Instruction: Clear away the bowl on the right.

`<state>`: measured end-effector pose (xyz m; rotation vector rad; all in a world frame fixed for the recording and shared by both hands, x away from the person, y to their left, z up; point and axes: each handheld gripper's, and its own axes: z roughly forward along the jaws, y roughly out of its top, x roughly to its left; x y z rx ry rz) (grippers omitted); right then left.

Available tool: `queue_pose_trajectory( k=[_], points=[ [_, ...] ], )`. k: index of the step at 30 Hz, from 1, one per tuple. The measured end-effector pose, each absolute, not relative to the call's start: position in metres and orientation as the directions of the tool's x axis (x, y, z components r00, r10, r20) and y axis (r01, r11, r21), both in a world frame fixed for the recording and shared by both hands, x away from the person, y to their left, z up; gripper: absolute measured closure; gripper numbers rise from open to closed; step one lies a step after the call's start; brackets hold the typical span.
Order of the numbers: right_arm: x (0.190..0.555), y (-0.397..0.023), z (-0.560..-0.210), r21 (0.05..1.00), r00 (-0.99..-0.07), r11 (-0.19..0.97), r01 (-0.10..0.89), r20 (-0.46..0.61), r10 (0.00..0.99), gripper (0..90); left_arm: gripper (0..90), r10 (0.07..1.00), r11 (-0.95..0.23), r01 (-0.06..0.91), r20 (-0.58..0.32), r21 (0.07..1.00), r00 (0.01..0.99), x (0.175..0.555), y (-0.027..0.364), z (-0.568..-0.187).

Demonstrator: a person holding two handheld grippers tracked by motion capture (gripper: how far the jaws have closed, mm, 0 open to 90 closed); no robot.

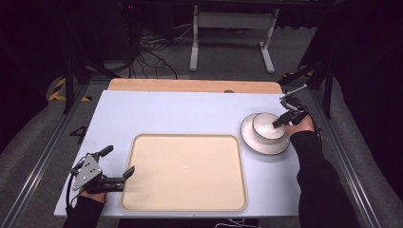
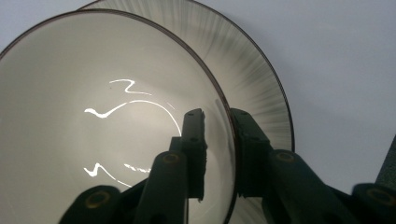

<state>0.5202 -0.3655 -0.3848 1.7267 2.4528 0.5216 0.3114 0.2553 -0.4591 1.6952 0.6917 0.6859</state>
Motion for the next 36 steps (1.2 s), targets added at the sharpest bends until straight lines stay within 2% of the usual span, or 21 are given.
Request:
queue_pose_trajectory(
  k=[2, 7, 21, 36],
  points=[
    [0.520, -0.367, -0.385, 0.325, -0.353, 0.300, 0.897, 0.118, 0.928, 82.0, 0.2, 0.747, -0.203, 0.096, 0.090, 0.975, 0.659, 0.311, 0.255, -0.459],
    [0.521, -0.369, -0.385, 0.314, -0.355, 0.301, 0.900, 0.131, 0.926, 83.5, 0.2, 0.747, -0.200, 0.095, 0.089, 0.975, 0.658, 0.311, 0.255, -0.459],
    [0.521, -0.369, -0.380, 0.277, -0.280, 0.229, 0.933, 0.165, 0.946, 84.2, 0.2, 0.747, -0.203, 0.097, 0.090, 0.974, 0.659, 0.311, 0.255, -0.459],
    [0.513, -0.365, -0.361, 0.295, -0.288, 0.242, 0.925, 0.124, 0.950, 83.9, 0.2, 0.747, -0.208, 0.098, 0.093, 0.973, 0.658, 0.311, 0.255, -0.459]
  ],
)
